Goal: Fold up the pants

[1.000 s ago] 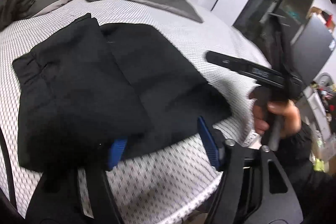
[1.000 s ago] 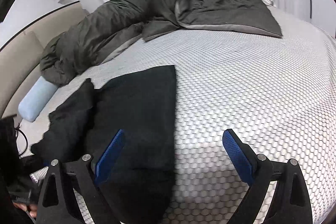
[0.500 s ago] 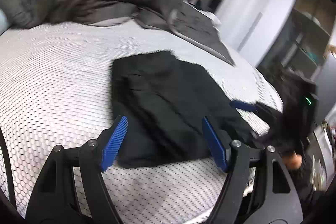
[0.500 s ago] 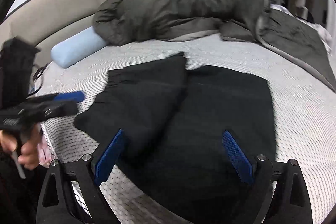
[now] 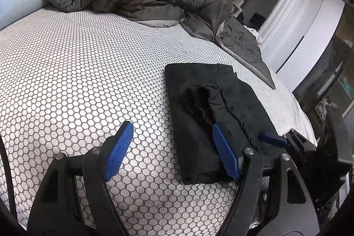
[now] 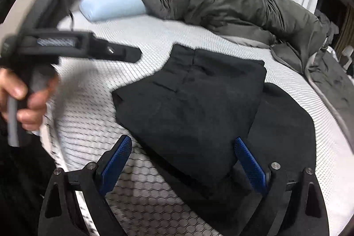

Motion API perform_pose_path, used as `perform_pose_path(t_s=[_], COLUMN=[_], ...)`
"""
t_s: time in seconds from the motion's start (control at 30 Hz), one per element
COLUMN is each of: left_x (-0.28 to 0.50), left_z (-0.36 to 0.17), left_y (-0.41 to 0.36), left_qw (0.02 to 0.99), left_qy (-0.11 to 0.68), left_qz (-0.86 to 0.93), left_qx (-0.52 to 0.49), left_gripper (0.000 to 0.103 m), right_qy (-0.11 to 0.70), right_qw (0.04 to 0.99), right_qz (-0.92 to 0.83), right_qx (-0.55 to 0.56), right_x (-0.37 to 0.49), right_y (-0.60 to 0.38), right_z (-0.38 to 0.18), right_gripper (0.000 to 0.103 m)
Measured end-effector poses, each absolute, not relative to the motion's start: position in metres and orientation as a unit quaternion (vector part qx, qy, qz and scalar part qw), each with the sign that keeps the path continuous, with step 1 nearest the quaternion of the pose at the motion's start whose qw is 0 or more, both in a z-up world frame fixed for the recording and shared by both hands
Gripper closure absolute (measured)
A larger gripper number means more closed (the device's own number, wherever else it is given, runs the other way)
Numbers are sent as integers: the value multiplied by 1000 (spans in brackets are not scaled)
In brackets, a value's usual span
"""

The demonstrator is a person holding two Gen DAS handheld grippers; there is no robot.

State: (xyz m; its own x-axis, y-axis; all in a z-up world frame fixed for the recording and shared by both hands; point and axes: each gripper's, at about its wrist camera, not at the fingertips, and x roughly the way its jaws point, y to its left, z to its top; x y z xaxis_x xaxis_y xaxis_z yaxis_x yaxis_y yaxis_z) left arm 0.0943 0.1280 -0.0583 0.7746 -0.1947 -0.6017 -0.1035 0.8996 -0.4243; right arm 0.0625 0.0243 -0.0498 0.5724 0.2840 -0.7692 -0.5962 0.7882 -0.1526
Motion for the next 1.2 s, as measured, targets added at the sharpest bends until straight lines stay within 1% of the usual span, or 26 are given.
perform_pose_path(t_s=[0.03,0.07,0.1,0.13,0.17,0.2,0.23,0.27,0.4,0.5,0.57,0.63,0.7,0.73,0.8,0.93,1.07,1.2], left_x=[98,99,101,102,102,103,103,100,101,102,102,105,108,109,113,119,120,121], left_z=[-59,-61,-61,-62,-62,-64,-64,-62,-60,-60,-61,-62,-63,-63,-65,-70,-71,-72], left_y=[124,124,123,123,122,123,121,115,106,100,96,91,85,81,75,67,72,76], left_qw=[915,915,915,915,915,914,914,914,914,914,914,913,912,913,912,909,906,903], left_qy=[336,338,340,341,341,342,343,344,347,351,356,360,365,367,372,385,387,390], left_qz=[-26,-25,-25,-25,-25,-25,-25,-25,-25,-27,-26,-29,-29,-28,-27,-23,-26,-28], left_qx=[-221,-219,-217,-216,-216,-215,-215,-214,-208,-200,-194,-191,-184,-179,-168,-160,-172,-179], left_gripper=[32,32,32,32,32,32,32,32,32,32,32,32,32,32,32,32,32,32], right_qy=[388,394,397,395,393,391,381,376,355,398,431,424,406,402,401,387,363,368], right_qw=[865,864,865,869,873,876,881,881,902,881,867,878,893,896,895,892,883,862], right_qz=[250,260,270,273,279,279,280,280,213,185,166,156,162,168,195,232,248,258], right_qx=[-196,-178,-145,-123,-79,-42,22,56,120,175,189,157,108,87,33,-39,-166,-234], right_x=[65,67,70,72,75,80,84,86,85,94,100,98,88,85,77,66,48,39], right_y=[25,23,18,11,0,-10,-27,-38,-78,-106,-121,-125,-117,-112,-96,-69,-35,-16], right_z=[-50,-48,-44,-40,-34,-29,-24,-21,-13,-24,-36,-34,-27,-24,-22,-25,-39,-55], right_gripper=[24,29,41,62,67,69,69,69,70,69,59,52,50,45,37,37,37,37])
